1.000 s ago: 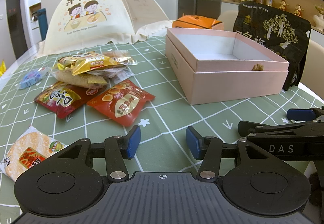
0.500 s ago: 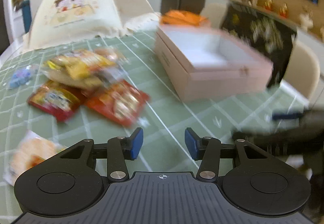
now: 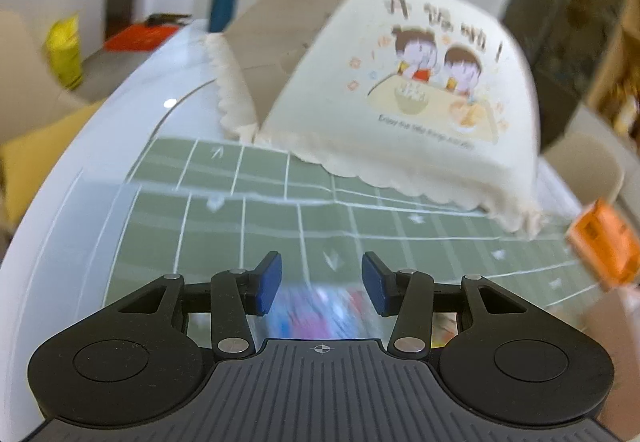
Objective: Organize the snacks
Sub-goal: 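Grasp the rice cracker bag with the right tool while the left grasps the blue candy bag, then carry both bags into the pink box and open both tools, then grasp the red egg snack pouch with the right tool while the left grasps the yellow panda bag, then carry both snacks into the pink box and release them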
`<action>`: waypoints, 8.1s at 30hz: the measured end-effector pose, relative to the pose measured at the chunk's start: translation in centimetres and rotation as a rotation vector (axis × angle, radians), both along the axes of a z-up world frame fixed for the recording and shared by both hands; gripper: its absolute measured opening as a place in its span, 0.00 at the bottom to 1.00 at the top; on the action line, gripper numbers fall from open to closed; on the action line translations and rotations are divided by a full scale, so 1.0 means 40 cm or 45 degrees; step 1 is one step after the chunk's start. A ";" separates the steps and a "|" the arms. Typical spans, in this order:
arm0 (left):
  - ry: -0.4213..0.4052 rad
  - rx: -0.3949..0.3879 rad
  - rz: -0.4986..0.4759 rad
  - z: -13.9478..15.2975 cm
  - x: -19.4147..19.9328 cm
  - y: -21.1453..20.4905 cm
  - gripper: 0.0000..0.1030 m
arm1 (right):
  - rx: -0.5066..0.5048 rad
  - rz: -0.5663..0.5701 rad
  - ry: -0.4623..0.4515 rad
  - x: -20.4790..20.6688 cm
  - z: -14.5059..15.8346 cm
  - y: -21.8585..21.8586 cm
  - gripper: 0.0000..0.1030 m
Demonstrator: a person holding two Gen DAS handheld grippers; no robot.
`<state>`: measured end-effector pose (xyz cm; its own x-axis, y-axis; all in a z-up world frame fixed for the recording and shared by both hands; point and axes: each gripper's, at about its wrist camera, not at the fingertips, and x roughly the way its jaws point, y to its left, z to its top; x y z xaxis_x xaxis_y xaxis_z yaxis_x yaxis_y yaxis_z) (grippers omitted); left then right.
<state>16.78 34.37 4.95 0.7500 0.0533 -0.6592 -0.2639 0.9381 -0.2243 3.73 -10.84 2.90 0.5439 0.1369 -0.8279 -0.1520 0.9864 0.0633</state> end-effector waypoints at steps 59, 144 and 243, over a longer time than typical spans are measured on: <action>0.261 0.031 -0.601 -0.057 -0.331 -0.466 0.73 | 0.017 0.270 -0.022 -0.046 0.029 0.102 0.91; 0.137 0.080 -0.671 -0.026 -0.248 -0.592 0.37 | 0.015 0.207 -0.061 0.049 0.002 0.034 0.82; 0.005 -0.142 -0.221 0.029 -0.390 -0.321 0.51 | 0.174 0.379 -0.099 0.481 0.220 0.289 0.93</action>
